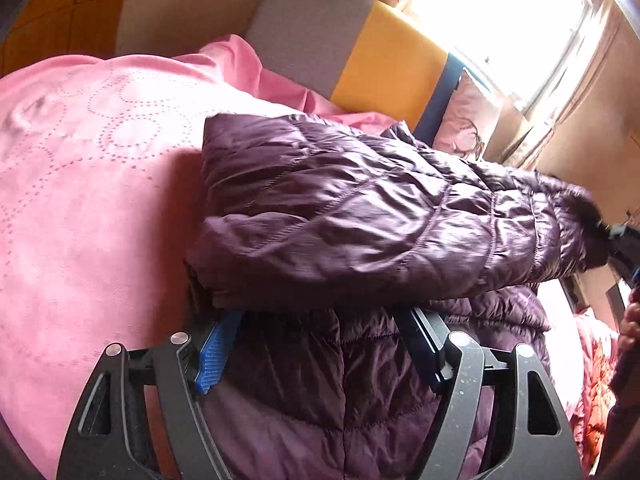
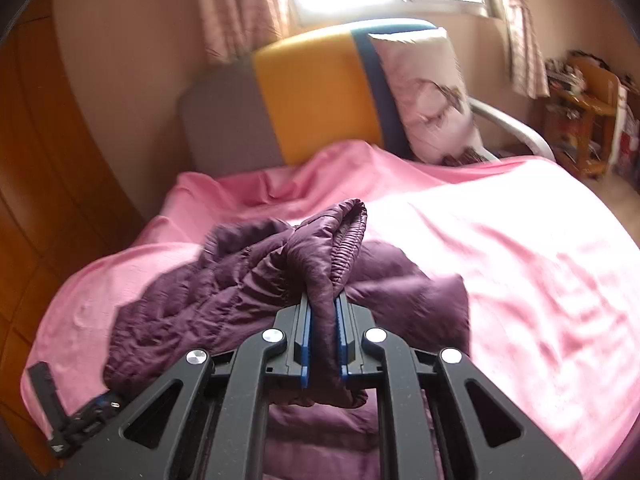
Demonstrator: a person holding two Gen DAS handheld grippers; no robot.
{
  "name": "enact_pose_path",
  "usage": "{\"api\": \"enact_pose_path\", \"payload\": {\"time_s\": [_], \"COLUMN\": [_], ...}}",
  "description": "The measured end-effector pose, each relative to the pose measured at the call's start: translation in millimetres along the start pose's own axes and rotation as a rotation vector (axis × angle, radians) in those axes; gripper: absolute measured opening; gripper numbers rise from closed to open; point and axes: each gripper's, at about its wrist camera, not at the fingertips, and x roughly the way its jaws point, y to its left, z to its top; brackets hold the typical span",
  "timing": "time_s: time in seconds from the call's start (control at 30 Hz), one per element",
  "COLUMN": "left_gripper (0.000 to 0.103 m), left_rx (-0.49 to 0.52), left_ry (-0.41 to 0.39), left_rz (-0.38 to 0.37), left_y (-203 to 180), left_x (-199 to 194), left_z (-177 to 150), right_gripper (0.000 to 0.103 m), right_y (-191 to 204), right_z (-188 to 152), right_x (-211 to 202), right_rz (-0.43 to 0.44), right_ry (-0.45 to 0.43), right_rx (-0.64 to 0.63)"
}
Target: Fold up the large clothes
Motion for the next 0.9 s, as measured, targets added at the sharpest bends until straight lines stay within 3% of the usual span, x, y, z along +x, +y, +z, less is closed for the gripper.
{"api": "enact_pose_path", "payload": {"time_s": [0.23, 0.4, 0.43, 0.47, 0.53, 0.6, 0.67, 0.77, 0.9], "left_gripper": [0.074, 0.074, 0.074, 0.074, 0.074, 0.074, 0.074, 0.074, 0.074], "left_rx": [0.036, 0.060, 0.066, 0.077, 0.101, 0.127, 0.126, 0.093, 0.090], "left_ry": [0.038, 0.051, 0.051, 0.044, 0.026, -0.026, -0.081, -0.133, -0.154], "left_rz": [0.044, 0.071, 0.079, 0.081, 0.078, 0.087, 0.081, 0.055, 0.023], "left_y": [-5.0, -7.8, -8.2, -9.0, -10.9, -10.0, -7.5, -7.5, -26.4], "left_x": [10.5, 7.6, 3.6, -5.2, -21.5, -44.3, -60.3, -65.2, -46.4], "left_z": [-1.6, -2.8, -3.8, -6.2, -11.1, -14.1, -9.1, 12.3, 44.1], "right_gripper": [0.009, 0.014, 0.021, 0.038, 0.047, 0.053, 0.066, 0.072, 0.074], "right_y": [-66.3, -79.2, -77.9, -79.5, -80.3, -74.6, -60.1, -30.0, -1.1], "right_z": [-36.2, -48.1, -48.7, -47.8, -45.8, -41.1, -36.2, -28.5, -26.0], "right_x": [38.5, 42.1, 39.1, 35.0, 23.3, 5.0, -9.7, -11.2, 17.0], "right_rz": [-0.112, -0.129, -0.130, -0.154, -0.192, -0.179, -0.156, -0.115, -0.138], "right_ry": [0.127, 0.149, 0.145, 0.137, 0.096, 0.032, -0.030, -0.055, -0.026], "right_rx": [0.134, 0.134, 0.132, 0.126, 0.116, 0.108, 0.082, 0.021, -0.045]}}
